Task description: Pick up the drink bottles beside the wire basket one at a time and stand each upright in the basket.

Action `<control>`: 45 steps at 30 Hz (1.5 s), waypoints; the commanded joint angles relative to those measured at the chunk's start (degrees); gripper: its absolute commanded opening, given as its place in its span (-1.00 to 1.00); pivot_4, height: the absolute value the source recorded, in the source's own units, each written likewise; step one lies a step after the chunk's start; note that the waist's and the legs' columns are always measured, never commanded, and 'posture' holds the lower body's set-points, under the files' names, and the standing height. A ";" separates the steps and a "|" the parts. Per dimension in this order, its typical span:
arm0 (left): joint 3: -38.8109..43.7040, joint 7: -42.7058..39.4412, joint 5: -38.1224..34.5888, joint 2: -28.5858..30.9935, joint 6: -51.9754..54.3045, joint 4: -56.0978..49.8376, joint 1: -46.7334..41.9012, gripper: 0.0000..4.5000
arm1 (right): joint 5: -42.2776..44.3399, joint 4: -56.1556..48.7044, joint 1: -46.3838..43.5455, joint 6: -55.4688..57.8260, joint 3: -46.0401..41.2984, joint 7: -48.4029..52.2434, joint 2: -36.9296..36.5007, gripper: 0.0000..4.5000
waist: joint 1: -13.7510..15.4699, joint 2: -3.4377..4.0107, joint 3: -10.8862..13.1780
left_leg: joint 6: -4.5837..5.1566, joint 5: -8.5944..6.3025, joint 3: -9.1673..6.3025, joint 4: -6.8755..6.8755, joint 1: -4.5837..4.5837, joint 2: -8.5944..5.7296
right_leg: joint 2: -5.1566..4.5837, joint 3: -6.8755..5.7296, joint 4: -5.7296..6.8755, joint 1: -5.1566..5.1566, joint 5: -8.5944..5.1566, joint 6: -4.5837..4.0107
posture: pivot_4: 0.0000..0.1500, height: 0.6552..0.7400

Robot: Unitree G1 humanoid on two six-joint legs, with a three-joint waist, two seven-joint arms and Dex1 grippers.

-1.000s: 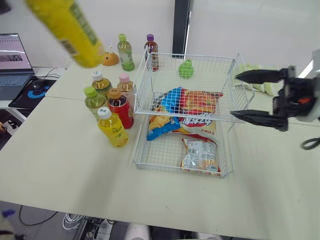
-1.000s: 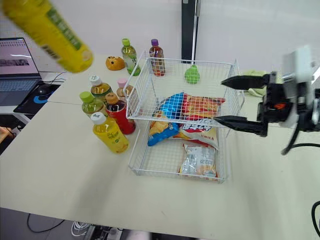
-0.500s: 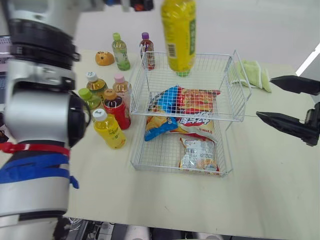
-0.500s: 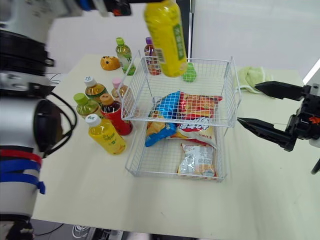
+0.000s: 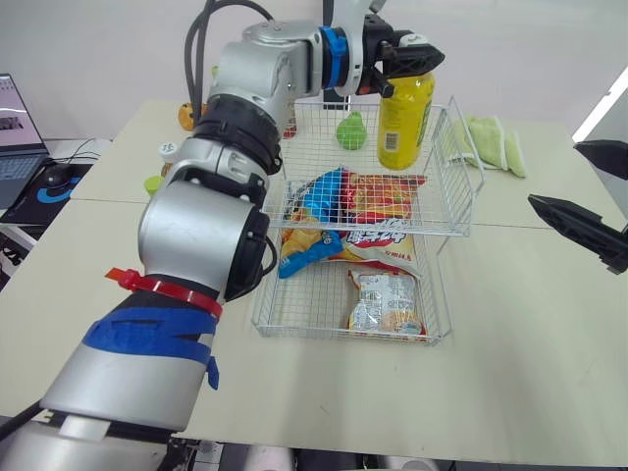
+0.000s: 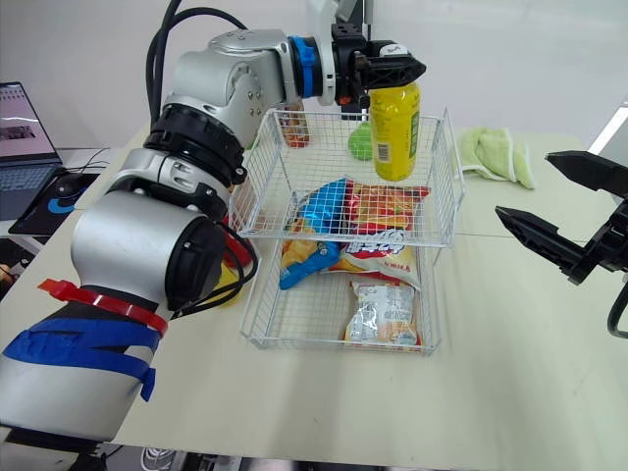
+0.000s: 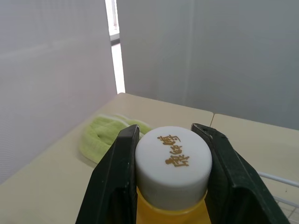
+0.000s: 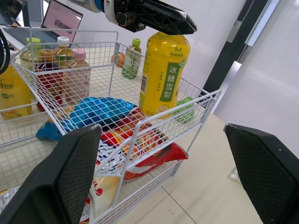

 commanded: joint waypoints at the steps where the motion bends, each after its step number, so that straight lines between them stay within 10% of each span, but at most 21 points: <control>1: 2.52 1.28 1.12 -1.20 -1.99 1.09 -3.19 -0.40 | 0.73 -1.79 -0.45 -1.80 -1.67 -1.48 0.09 1.00 | -0.01 0.01 -0.01 | 0.00 0.00 0.00 0.01 0.00 0.00 | 0.00 0.00 0.00 0.00 0.00 0.00 | 1.00 0.42; 4: 3.35 1.20 2.23 -2.03 -2.68 2.05 -3.31 -0.40 | 0.95 -2.16 0.07 -2.32 -1.44 -1.97 0.31 1.00 | -0.01 0.02 -0.01 | 0.00 0.00 -0.02 0.01 0.00 0.00 | 0.00 -0.02 0.01 0.02 0.00 0.00 | 1.00 0.42; 14: 4.91 -5.78 4.50 0.69 -3.87 0.56 -4.69 0.99 | 0.97 -3.07 2.14 -3.91 -1.65 -2.19 1.43 1.00 | -0.10 0.03 -0.02 | 0.00 0.00 -0.01 0.02 0.01 0.00 | 0.01 -0.02 0.03 0.02 0.00 0.00 | 1.00 0.42; 28: 6.89 -15.61 1.87 21.28 12.39 -21.92 3.39 0.99 | -0.56 -0.75 2.99 -6.62 0.69 2.30 -0.52 1.00 | -0.29 0.13 -0.06 | -0.04 0.03 0.00 0.06 0.10 0.06 | 0.04 0.01 0.13 0.04 0.00 0.00 | 1.00 0.42; 45: 27.37 -9.50 -5.75 52.31 31.24 -55.41 43.44 0.99 | 2.45 2.93 -17.48 -8.31 24.12 10.91 -4.61 1.00 | -0.46 0.13 -0.07 | 0.00 0.02 -0.46 0.81 0.10 0.11 | 0.02 -0.20 0.72 0.23 0.00 -0.01 | 1.00 0.42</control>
